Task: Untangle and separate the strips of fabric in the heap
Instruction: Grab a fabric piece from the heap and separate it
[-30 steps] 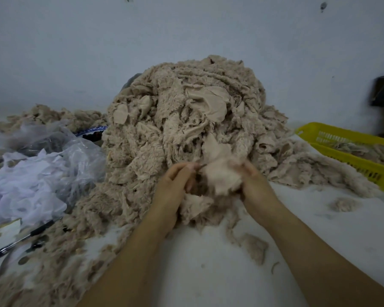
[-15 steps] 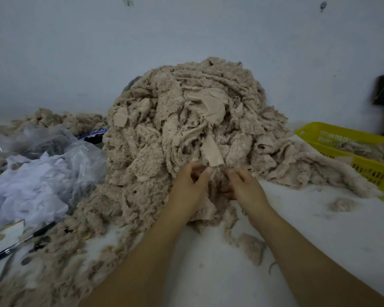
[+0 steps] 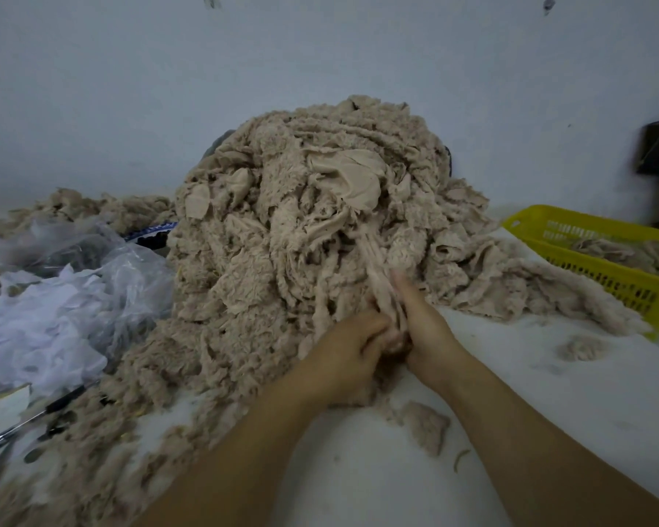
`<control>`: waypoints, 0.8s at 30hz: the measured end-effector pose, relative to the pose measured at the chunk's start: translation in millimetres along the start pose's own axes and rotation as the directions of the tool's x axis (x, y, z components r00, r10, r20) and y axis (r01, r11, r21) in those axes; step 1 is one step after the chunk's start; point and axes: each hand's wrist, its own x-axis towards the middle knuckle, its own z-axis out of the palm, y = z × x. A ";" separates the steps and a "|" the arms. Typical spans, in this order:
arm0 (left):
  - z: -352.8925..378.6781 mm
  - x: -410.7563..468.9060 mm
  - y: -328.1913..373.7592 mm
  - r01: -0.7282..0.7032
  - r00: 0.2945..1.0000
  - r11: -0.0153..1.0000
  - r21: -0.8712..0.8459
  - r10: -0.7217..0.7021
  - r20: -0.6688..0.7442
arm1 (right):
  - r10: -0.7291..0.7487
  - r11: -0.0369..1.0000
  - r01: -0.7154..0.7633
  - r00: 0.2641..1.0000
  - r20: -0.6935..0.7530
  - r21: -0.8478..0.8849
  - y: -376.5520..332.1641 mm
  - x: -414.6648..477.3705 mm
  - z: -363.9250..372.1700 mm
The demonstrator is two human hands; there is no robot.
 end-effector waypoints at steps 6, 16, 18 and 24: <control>2.3 -18.0 -10.6 0.202 0.975 0.932 -0.301 -0.162 0.153 | -0.196 0.945 0.140 0.966 -0.170 -0.296 -0.4 -0.2 5.0; -30.5 -7.4 -32.0 0.069 0.846 -0.164 -0.984 -0.514 0.145 | -0.158 0.463 0.565 0.810 0.564 -0.683 19.2 -16.3 36.1; -31.2 -3.0 -34.1 -0.018 0.827 -0.175 -0.984 -0.556 0.084 | -0.178 0.501 0.527 0.839 0.514 -0.687 20.2 -15.2 29.9; -22.8 -8.8 -16.3 0.190 0.918 0.691 -0.697 -0.377 -0.124 | -0.202 0.893 0.241 0.970 0.138 -0.382 8.5 -10.2 24.2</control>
